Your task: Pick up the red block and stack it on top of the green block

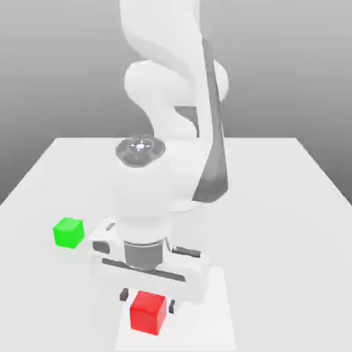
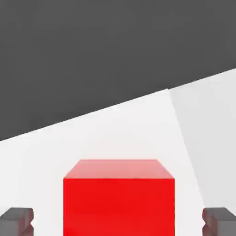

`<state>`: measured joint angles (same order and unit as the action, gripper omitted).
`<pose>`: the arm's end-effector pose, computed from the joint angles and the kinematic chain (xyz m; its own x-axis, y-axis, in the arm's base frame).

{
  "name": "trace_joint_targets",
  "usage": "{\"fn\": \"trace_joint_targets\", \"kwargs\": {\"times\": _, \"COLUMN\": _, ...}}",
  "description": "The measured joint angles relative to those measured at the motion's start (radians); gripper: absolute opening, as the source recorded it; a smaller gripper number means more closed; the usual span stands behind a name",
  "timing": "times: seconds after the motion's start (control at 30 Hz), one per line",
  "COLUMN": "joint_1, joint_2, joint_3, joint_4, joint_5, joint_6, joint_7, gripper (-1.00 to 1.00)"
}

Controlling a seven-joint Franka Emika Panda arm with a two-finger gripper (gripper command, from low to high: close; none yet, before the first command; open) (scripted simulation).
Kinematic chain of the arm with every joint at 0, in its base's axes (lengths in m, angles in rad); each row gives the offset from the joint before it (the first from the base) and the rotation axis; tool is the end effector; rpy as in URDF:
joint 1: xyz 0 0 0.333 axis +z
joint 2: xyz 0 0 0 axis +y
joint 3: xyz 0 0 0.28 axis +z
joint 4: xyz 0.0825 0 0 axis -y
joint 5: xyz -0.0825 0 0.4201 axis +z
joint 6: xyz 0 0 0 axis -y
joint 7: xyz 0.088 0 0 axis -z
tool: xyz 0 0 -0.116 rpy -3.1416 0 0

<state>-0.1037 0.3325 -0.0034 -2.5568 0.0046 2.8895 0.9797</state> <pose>0.4396 -0.0477 0.0685 0.4615 -0.8871 0.0001 -0.8871 -0.4615 -0.0002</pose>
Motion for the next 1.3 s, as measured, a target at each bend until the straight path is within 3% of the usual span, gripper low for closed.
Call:
{"fn": "trace_joint_targets", "kwargs": {"times": 0.2, "joint_1": -0.001, "joint_2": -0.003, "joint_3": 0.001, "joint_4": -0.001, "joint_5": -0.002, "joint_6": -0.002, "joint_7": 0.002, "gripper": -1.0}}
{"fn": "trace_joint_targets", "kwargs": {"times": 0.4, "joint_1": -0.011, "joint_2": -0.194, "joint_3": -0.014, "joint_4": -0.037, "joint_5": -0.016, "joint_6": -0.156, "joint_7": 0.024, "gripper": -1.0}}
{"fn": "trace_joint_targets", "kwargs": {"times": 0.63, "joint_1": -0.261, "joint_2": -0.387, "joint_3": -0.152, "joint_4": -0.181, "joint_5": -0.163, "joint_6": -0.198, "joint_7": 0.3, "gripper": -1.0}}
{"fn": "trace_joint_targets", "kwargs": {"times": 0.87, "joint_1": -0.466, "joint_2": -0.565, "joint_3": -0.261, "joint_4": -0.335, "joint_5": -0.218, "joint_6": -0.22, "joint_7": 0.522, "gripper": -1.0}}
{"fn": "trace_joint_targets", "kwargs": {"times": 1.0, "joint_1": -0.547, "joint_2": -0.604, "joint_3": -0.313, "joint_4": -0.401, "joint_5": -0.196, "joint_6": -0.196, "joint_7": 0.587, "gripper": -1.0}}
{"fn": "trace_joint_targets", "kwargs": {"times": 1.23, "joint_1": -0.491, "joint_2": -0.391, "joint_3": -0.343, "joint_4": -0.402, "joint_5": -0.051, "joint_6": 0.014, "joint_7": 0.498, "gripper": -1.0}}
{"fn": "trace_joint_targets", "kwargs": {"times": 1.27, "joint_1": -0.481, "joint_2": -0.356, "joint_3": -0.339, "joint_4": -0.401, "joint_5": -0.019, "joint_6": 0.047, "joint_7": 0.477, "gripper": 1.0}}
{"fn": "trace_joint_targets", "kwargs": {"times": 1.3, "joint_1": -0.478, "joint_2": -0.356, "joint_3": -0.339, "joint_4": -0.401, "joint_5": -0.019, "joint_6": 0.047, "joint_7": 0.477, "gripper": 1.0}}
